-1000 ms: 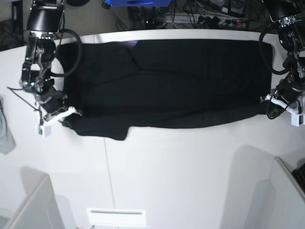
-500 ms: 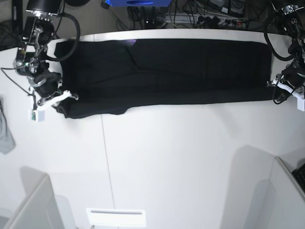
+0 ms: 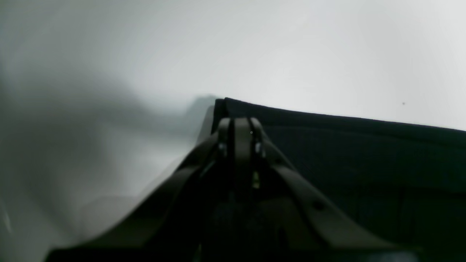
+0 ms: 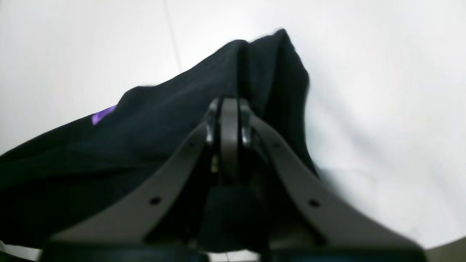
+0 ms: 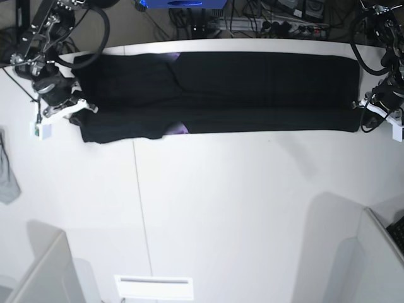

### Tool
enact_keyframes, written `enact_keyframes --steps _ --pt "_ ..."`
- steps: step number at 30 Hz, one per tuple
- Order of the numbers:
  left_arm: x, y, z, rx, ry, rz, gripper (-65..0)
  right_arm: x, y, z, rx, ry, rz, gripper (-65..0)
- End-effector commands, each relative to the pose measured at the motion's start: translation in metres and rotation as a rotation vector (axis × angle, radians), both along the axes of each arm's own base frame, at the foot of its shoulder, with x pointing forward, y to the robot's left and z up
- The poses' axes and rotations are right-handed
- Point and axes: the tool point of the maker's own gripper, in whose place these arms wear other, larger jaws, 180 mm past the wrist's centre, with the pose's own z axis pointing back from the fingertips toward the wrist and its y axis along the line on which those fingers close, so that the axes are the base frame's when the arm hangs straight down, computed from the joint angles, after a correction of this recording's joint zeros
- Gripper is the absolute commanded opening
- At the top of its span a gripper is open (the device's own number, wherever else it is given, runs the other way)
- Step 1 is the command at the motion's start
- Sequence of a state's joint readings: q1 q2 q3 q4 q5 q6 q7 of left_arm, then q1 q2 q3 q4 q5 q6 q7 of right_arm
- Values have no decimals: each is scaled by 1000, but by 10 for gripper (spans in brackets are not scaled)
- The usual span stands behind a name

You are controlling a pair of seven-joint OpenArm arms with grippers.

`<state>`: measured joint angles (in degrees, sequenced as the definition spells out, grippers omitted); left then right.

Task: Fold the T-shirt properly

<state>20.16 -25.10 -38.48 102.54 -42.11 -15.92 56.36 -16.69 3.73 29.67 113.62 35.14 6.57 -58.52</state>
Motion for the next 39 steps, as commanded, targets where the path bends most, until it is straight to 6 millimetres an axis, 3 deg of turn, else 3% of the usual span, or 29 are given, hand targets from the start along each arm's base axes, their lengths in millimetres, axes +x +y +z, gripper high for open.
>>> enact_keyframes --steps 1,10,23,24,27,29,32,34,37,39 --pt "3 5 11 30 -27 -9 -650 0 -4 7 -11 -22 -7 -650" --pt "-10 3 -1 21 18 -11 -650 -30 1 -14 14 64 -21 -650" --pt "-17 7 -12 10 51 5 -640 -39 -1 -20 10 93 -30 -650" --pt "-17 8 -11 11 50 7 -596 -39 -1 -20 10 94 -30 -605" --pt "-18 10 -10 13 48 13 -443 -44 -1 -23 9 103 -33 -377" --pt "-18 10 -10 13 48 13 -337 -45 -3 -22 5 95 -38 -320" --pt "-18 9 -10 12 48 13 -217 -39 -5 -18 -11 43 -53 -359" --pt "-17 5 -10 3 43 9 -201 -37 -2 -16 -10 23 -45 -416" --pt "-18 -2 -17 -31 34 28 -257 -31 17 -18 9 17 11 -560" --pt "-21 -8 -24 -57 39 36 -365 -25 29 -17 23 8 44 -650"
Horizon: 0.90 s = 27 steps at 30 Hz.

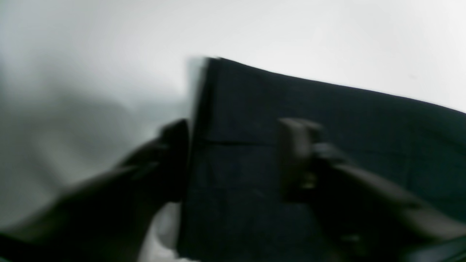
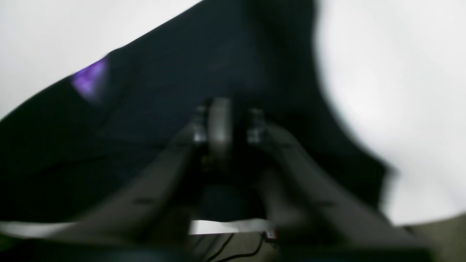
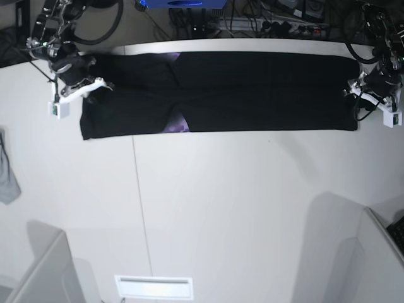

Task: Fold the T-shirt properly

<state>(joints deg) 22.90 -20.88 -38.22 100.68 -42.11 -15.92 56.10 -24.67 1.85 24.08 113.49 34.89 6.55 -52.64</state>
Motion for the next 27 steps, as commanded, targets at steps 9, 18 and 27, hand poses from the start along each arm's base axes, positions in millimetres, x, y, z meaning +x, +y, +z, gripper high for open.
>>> enact_keyframes --steps 9,18,27 --pt "-5 16 -40 -98 55 116 -650 16 1 -22 44 22 -15 -650" --pt "24 2 -79 -55 158 84 -650 46 -23 -57 59 16 -105 -650" --pt "54 0 -58 28 100 65 -650 97 -41 -22 24 -115 -110 -650"
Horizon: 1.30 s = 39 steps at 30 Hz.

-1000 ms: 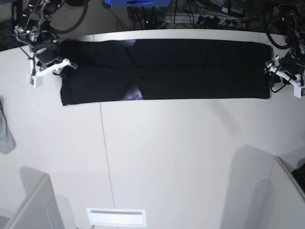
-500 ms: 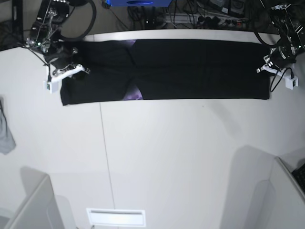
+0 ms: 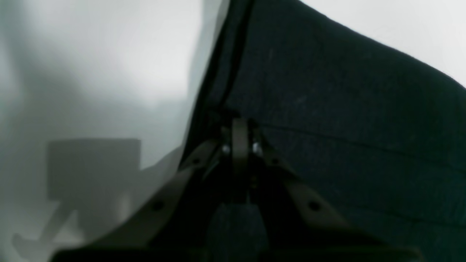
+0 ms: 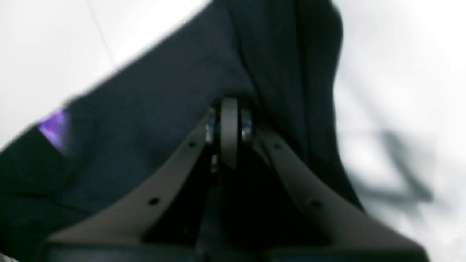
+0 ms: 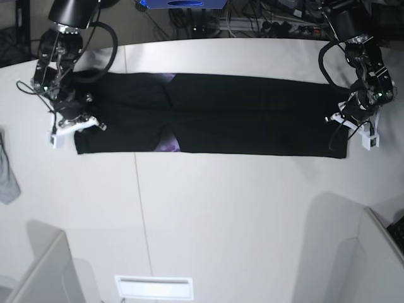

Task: Fold the T-shirt properly

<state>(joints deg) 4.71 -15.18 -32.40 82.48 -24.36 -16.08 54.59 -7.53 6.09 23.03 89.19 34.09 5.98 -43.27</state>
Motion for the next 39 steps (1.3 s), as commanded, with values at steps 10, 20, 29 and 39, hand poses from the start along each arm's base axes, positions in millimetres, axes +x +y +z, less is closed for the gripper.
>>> enact_keyframes --steps 10,20,29,39 --pt "0 12 76 173 -157 -38 -650 8 18 87 -77 -236 69 -650" --pt "-39 55 68 49 -180 158 -481 -11 23 76 -72 -179 86 -650" --pt "-49 42 32 -62 -149 46 -44 -12 24 75 -68 -177 86 -650" --pt "-25 18 11 -148 -127 9 -72 -17 24 71 -67 -162 89 -650"
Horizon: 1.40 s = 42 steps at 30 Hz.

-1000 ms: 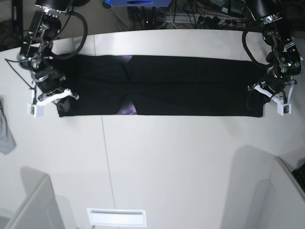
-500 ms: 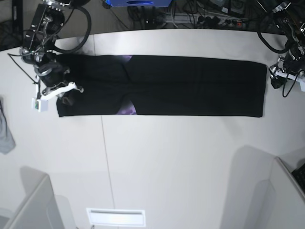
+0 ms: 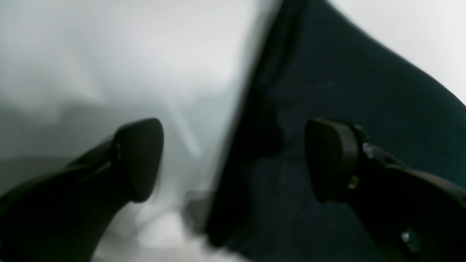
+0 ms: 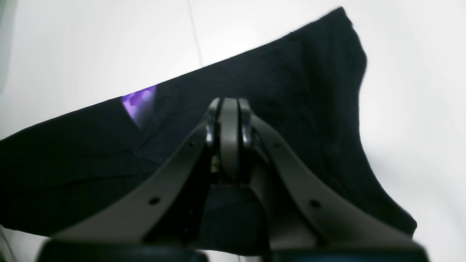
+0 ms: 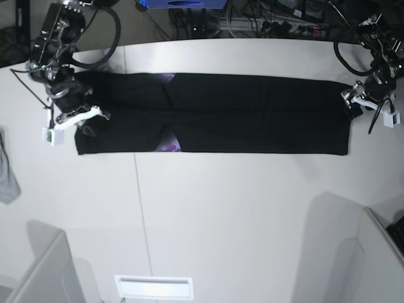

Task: Fold the T-shirt properly

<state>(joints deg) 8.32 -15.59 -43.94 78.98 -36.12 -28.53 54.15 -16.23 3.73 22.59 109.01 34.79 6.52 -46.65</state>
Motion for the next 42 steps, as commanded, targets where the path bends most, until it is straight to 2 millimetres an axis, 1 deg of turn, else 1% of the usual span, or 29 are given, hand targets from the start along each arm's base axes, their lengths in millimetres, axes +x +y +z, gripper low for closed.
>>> enact_keyframes --steps 1,3,4,5,9,10,16,17,18,21,23,26,29,31,32,36,38,42 --pt "2 -3 0 -5 6 -17 -72 5 -2 9 -7 -38 3 -650" --pt "4 -8 -3 -11 13 -30 -76 2 -2 7 -7 -29 3 -650" --pt "3 -9 -4 -14 16 -30 -91 1 -2 6 -7 -28 3 -650" --pt "3 -10 -5 -18 17 -30 -123 1 -2 6 -7 -26 3 -650" --pt "1 -11 -10 -30 27 -26 -329 -4 -2 3 -7 -15 2 -650" --pt "1 -11 -10 -30 27 -26 -370 -5 -2 2 -7 -12 3 -650" --pt "-3 -6 -9 -18 32 -22 -576 -9 -2 -1 -8 -2 0 -650" --pt "-2 -4 -7 -12 30 -22 -611 -11 -2 -1 -8 2 0 -650" --pt "-2 2 -4 5 32 -25 -650 -11 -2 -1 -8 2 0 -650" --pt "-2 9 -1 19 34 -25 -650 -11 -2 -2 -7 4 1 -650" --pt "2 15 6 42 -5 -15 -650 -11 -2 -2 -7 6 2 -650" --pt "0 24 10 77 -44 -1 -650 -13 -2 -3 -6 10 2 -650" --pt "-3 27 12 89 -62 11 -650 -15 -2 -5 -6 15 1 -650" --pt "-1 28 18 105 -79 3 -650 -16 -2 -5 -6 16 1 -650" --pt "-3 28 21 119 -80 -5 -650 -16 -2 -5 -6 18 2 -650" --pt "4 20 47 179 -132 -59 -650 -15 -2 -5 -4 16 1 -650" --pt "3 14 56 227 -134 -96 -650 -15 -2 -4 -5 14 0 -650" --pt "3 -7 68 317 -151 -132 -650 -14 -2 -4 -5 11 0 -650"
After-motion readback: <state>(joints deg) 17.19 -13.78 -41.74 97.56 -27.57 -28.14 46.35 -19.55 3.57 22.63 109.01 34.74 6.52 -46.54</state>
